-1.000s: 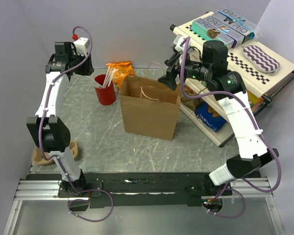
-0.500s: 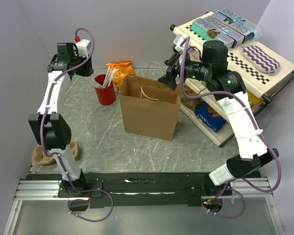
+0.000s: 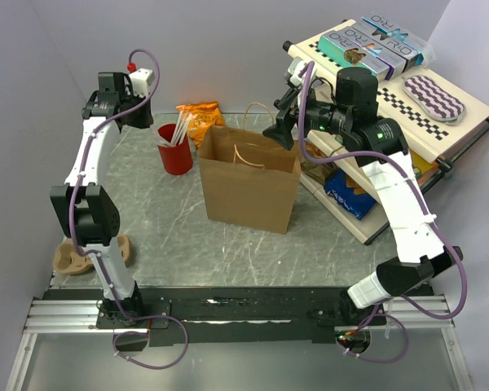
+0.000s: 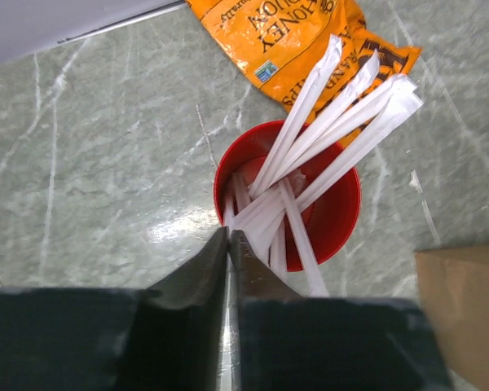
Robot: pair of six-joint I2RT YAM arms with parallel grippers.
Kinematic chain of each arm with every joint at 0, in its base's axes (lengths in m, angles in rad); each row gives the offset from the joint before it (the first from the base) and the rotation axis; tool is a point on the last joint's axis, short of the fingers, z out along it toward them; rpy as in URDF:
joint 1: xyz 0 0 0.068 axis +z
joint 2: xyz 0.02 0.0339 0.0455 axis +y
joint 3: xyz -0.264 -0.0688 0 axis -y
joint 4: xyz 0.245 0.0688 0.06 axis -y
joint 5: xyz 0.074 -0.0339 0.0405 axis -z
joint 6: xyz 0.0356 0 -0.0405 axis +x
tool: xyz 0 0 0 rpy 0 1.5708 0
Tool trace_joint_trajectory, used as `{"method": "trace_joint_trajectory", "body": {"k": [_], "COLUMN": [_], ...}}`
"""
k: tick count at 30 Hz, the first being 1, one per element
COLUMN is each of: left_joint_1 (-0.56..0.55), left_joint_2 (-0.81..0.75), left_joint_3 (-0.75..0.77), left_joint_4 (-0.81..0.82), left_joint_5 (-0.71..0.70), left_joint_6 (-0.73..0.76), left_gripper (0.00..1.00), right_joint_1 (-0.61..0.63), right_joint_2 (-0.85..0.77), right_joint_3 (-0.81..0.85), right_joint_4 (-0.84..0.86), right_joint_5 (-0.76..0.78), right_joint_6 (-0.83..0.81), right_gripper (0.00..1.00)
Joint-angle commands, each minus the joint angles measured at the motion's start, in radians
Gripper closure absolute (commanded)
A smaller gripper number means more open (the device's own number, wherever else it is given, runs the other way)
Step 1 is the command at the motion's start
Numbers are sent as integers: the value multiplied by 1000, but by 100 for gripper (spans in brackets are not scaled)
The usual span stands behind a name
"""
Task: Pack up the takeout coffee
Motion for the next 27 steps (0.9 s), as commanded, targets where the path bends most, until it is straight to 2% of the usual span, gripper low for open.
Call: {"method": "trace_joint_trajectory", "body": {"k": [1, 3, 16, 27], "left_joint_1": [-5, -5, -8, -12], "left_joint_2": [-4, -16, -186, -309], "left_joint_3": [55, 61, 108, 148], "left_joint_4": [-1, -3, -34, -43], "left_joint_5": [11, 17, 20, 142], "left_joint_6": [3, 3, 9, 8], "left_gripper": [96, 99, 99, 99], "right_joint_1": [-4, -4, -3, -3], "right_joint_2": [2, 2, 23, 48], "right_joint_3": [12, 12, 34, 72], "right_joint_4": [16, 17, 17, 23], "right_joint_5": [8, 12, 8, 21], "right_joint_6": [-3, -6, -6, 3], "right_gripper": [14, 14, 14, 14]}}
